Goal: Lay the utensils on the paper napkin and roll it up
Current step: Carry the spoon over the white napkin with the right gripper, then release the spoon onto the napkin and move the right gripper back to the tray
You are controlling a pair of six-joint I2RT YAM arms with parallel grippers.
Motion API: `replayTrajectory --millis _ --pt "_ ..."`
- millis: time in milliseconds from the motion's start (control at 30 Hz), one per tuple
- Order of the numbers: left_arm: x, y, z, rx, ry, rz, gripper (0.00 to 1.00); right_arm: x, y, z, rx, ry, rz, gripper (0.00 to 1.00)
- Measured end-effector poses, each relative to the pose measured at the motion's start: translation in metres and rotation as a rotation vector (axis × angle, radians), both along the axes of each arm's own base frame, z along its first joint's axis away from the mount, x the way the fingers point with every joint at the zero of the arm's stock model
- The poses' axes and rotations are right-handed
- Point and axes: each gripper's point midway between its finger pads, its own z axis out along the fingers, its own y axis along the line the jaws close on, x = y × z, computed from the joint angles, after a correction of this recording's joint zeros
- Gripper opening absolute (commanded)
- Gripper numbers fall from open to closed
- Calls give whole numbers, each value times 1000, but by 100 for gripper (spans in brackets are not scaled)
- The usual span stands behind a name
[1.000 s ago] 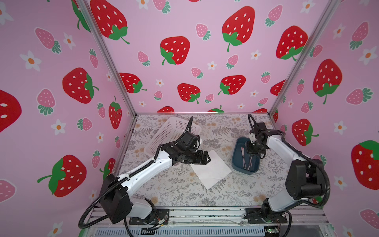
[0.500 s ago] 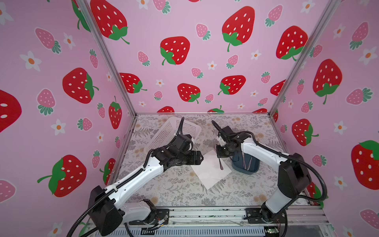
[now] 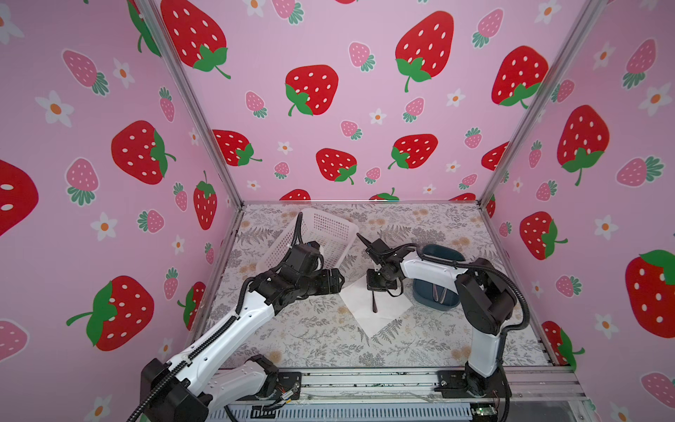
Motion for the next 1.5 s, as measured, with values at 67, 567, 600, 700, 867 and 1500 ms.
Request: replayTrajectory --millis 67,567,600,700,867,1500 --pt "0 0 1 -4 0 -2 87 3 5 -1 11 0 -10 5" --pt "-3 1 -2 -20 18 -12 87 3 16 -3 25 4 -76 6" --pt "-3 1 -2 -20 18 -13 87 3 16 -3 24 4 -81 6" --pt "-4 0 -2 -22 20 -17 87 2 13 -5 12 2 -91 7" --pt "-4 0 -4 -22 26 -21 87 2 12 -6 7 1 -95 10" --pt "-9 -10 0 -61 31 -82 94 9 -5 31 21 -100 -117 32"
